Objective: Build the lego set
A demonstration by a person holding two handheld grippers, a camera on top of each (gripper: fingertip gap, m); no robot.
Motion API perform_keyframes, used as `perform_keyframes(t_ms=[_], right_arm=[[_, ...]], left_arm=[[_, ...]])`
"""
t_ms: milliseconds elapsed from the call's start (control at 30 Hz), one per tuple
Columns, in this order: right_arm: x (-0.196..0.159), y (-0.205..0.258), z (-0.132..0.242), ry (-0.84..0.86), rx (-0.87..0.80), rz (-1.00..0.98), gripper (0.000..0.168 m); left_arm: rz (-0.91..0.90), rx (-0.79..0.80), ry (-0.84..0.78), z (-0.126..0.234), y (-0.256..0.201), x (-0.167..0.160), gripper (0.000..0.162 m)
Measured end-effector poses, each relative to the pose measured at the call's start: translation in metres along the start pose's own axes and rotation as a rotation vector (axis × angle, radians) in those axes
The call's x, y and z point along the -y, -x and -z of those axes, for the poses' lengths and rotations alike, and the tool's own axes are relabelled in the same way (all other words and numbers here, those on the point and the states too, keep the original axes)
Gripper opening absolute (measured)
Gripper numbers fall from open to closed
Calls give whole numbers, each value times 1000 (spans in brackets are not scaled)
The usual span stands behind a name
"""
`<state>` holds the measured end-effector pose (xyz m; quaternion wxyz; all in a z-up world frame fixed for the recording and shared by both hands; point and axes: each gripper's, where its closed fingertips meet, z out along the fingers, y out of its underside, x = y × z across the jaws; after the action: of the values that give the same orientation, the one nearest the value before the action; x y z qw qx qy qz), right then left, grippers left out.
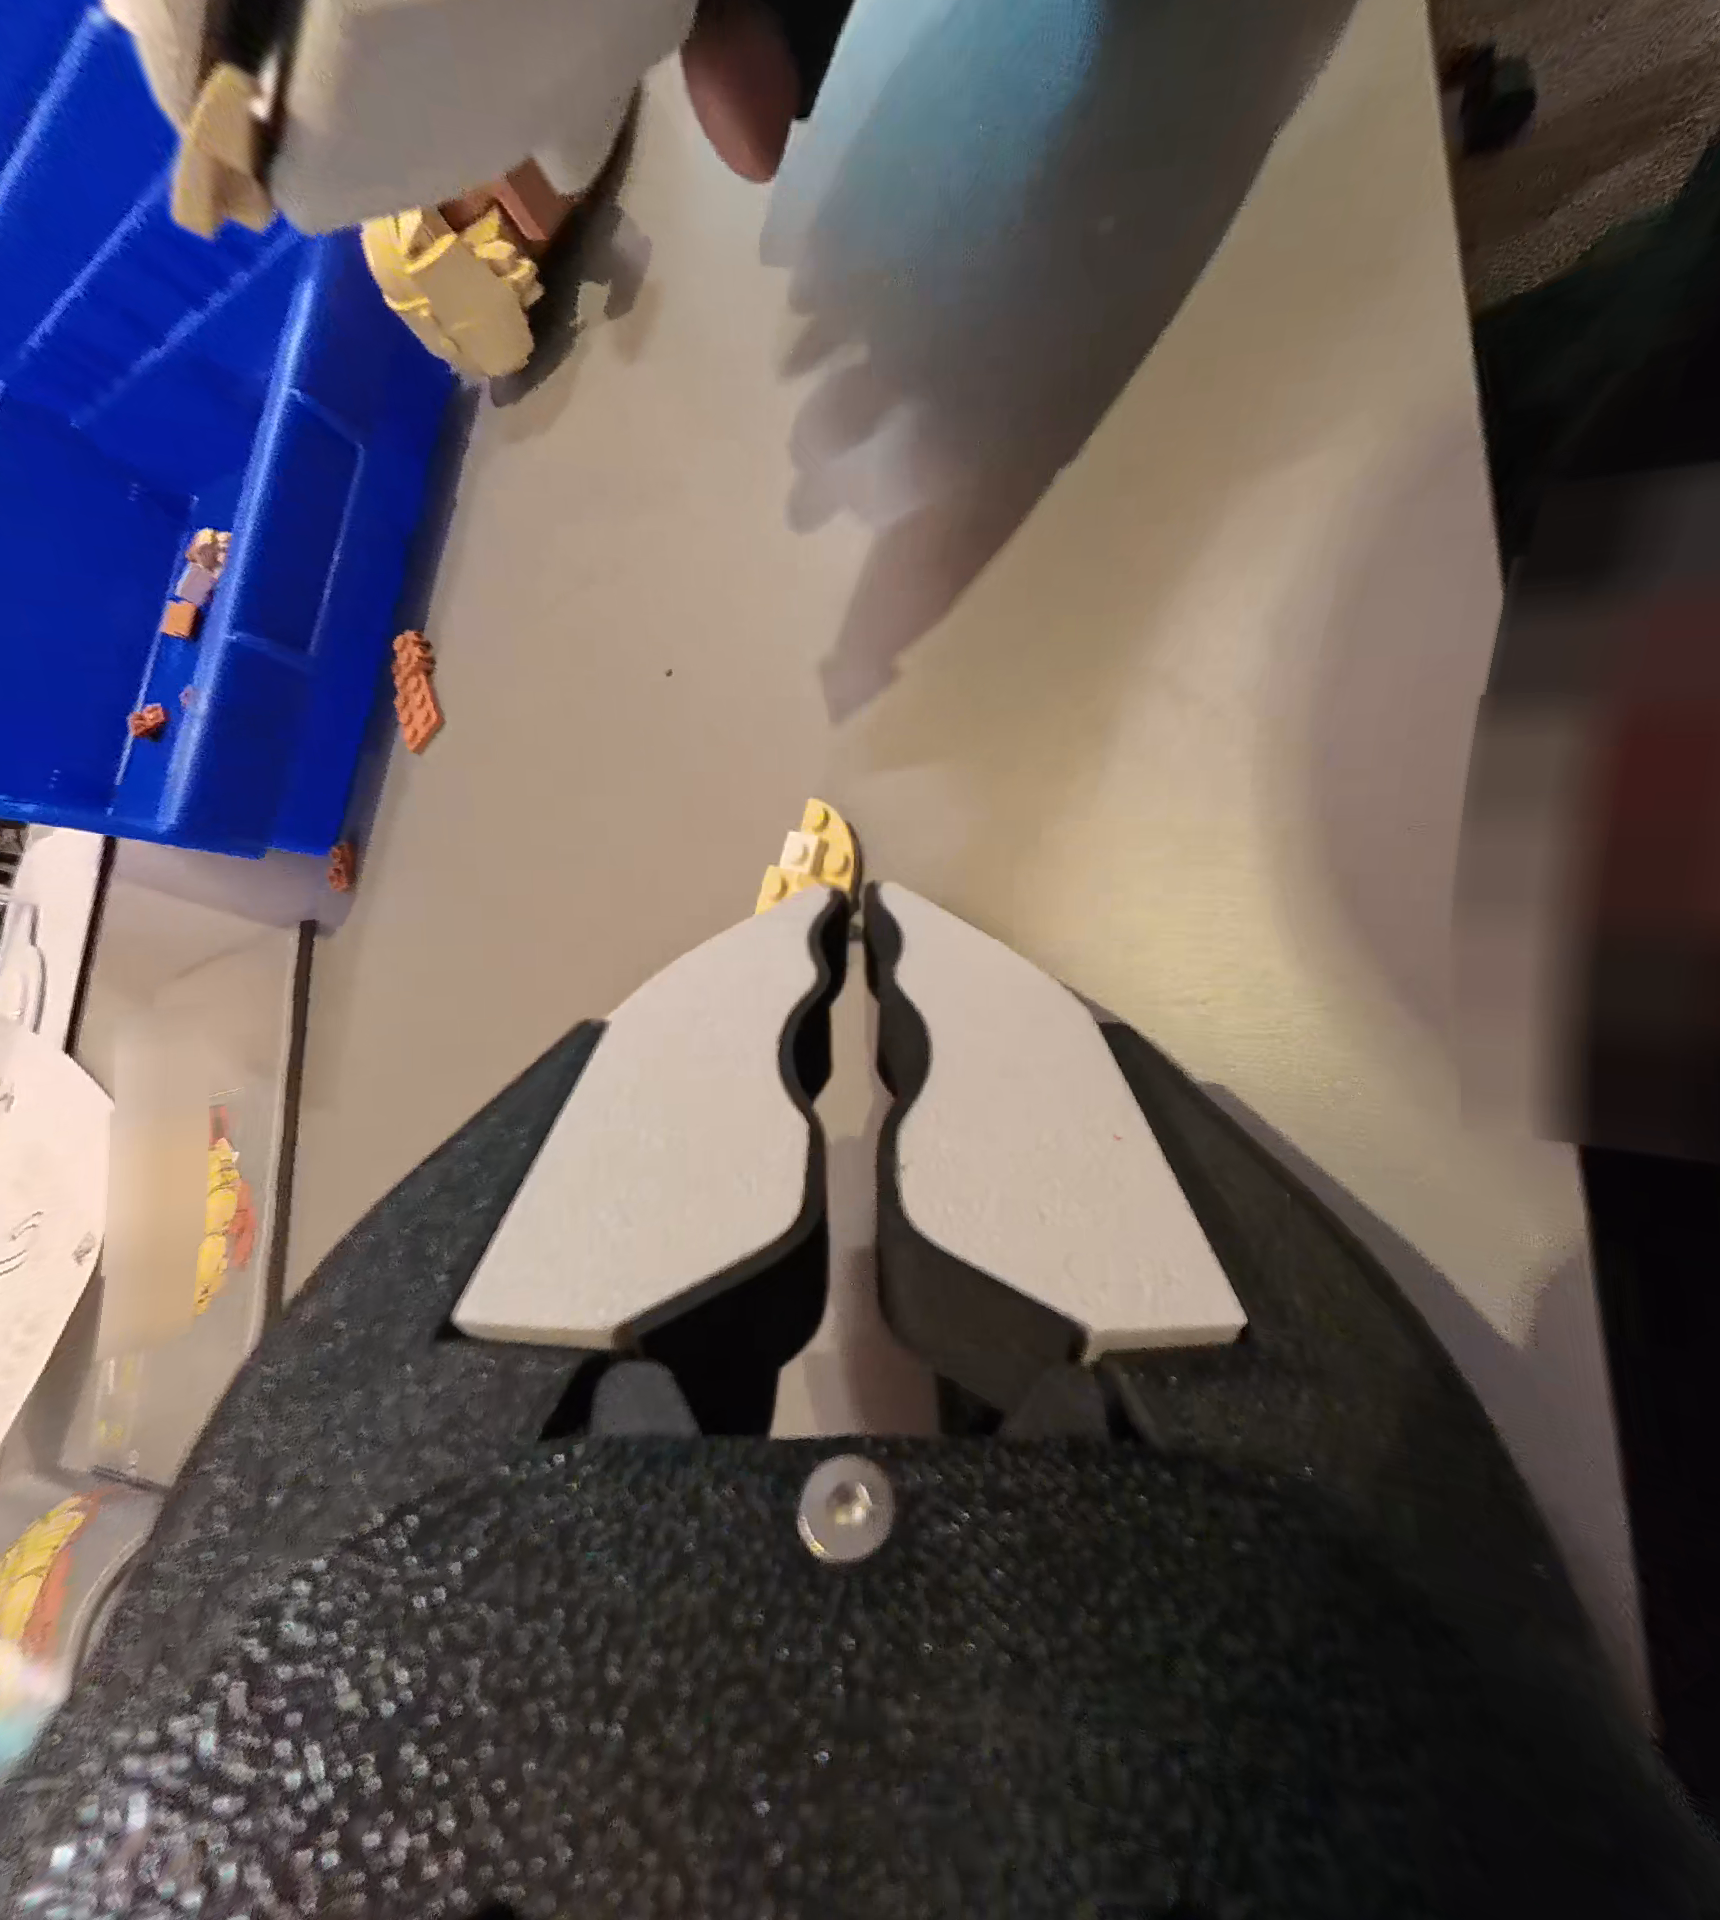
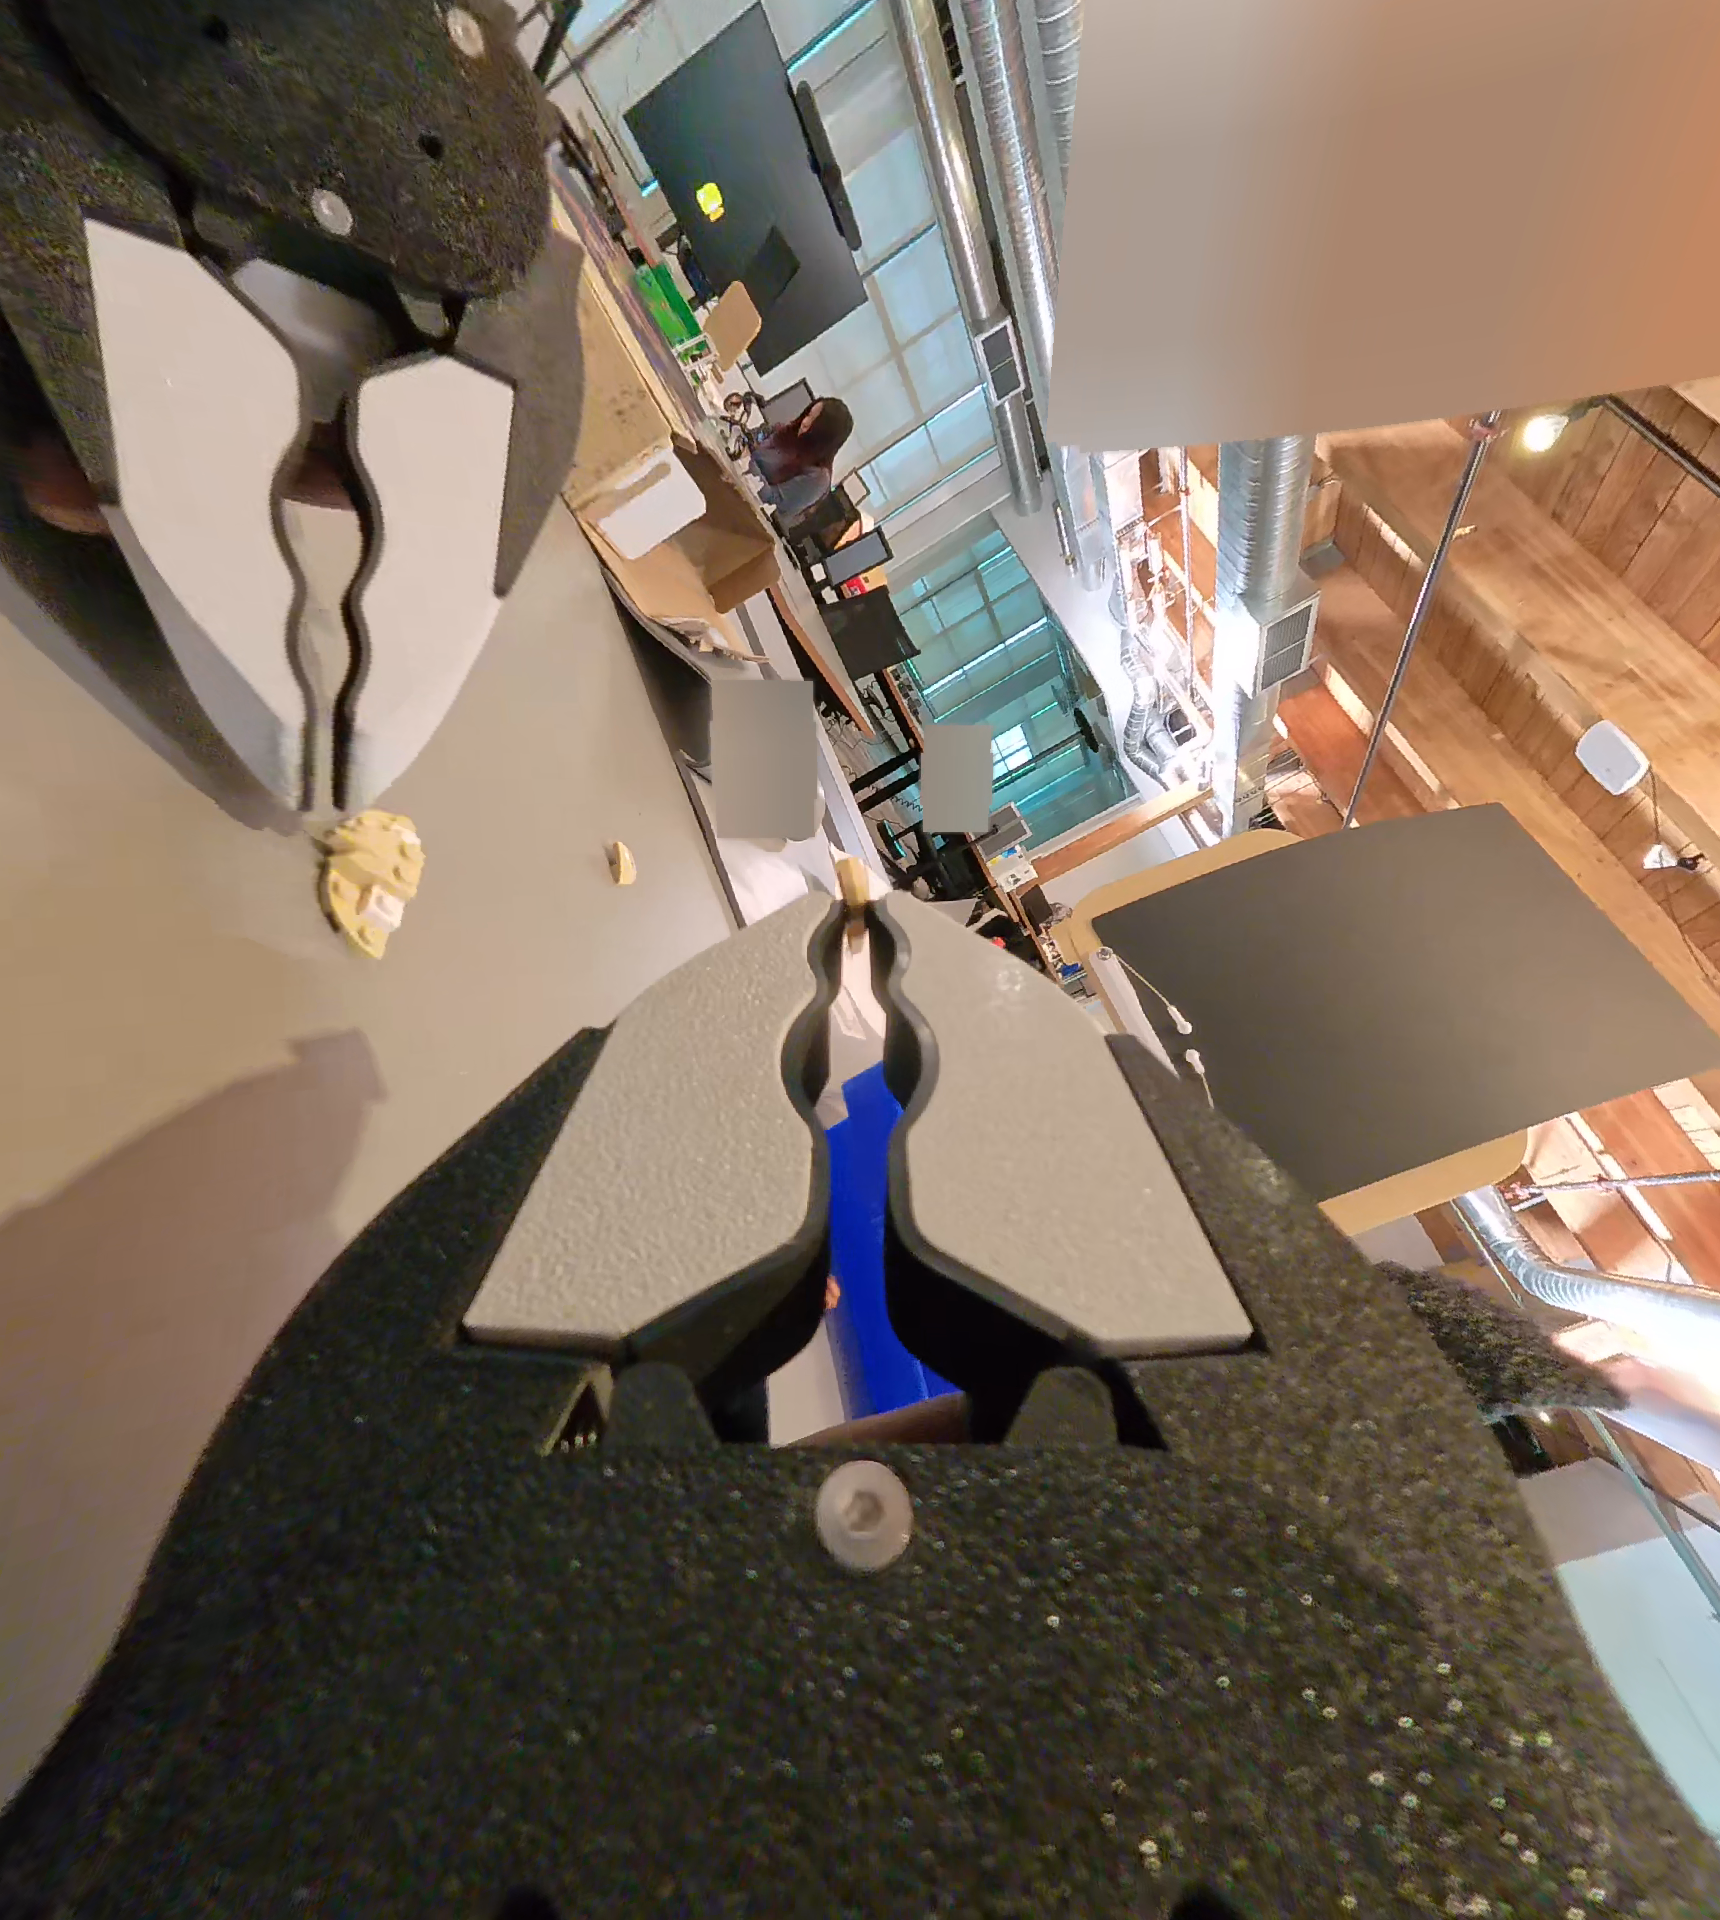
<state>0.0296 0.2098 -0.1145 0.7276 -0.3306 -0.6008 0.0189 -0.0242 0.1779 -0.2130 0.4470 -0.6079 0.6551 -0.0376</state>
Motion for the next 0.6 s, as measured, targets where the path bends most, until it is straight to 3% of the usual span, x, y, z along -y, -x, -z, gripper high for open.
perform_keyframes(t_ms=[167, 300, 467, 600], right_arm=[[3, 2, 0, -19, 14, -14, 4], [8, 5, 0, -38, 24, -6, 4], [9, 9, 0, -45, 28, 12, 4], [8, 12, -1, -41, 36, 29, 4]], left_arm=[[153, -65, -60, 7, 8, 7, 27], [224, -216, -82, 2, 21, -2, 34], [282, -506, -46, -9, 11, -18, 35], [276, -609, -53, -10, 8, -14, 21]])
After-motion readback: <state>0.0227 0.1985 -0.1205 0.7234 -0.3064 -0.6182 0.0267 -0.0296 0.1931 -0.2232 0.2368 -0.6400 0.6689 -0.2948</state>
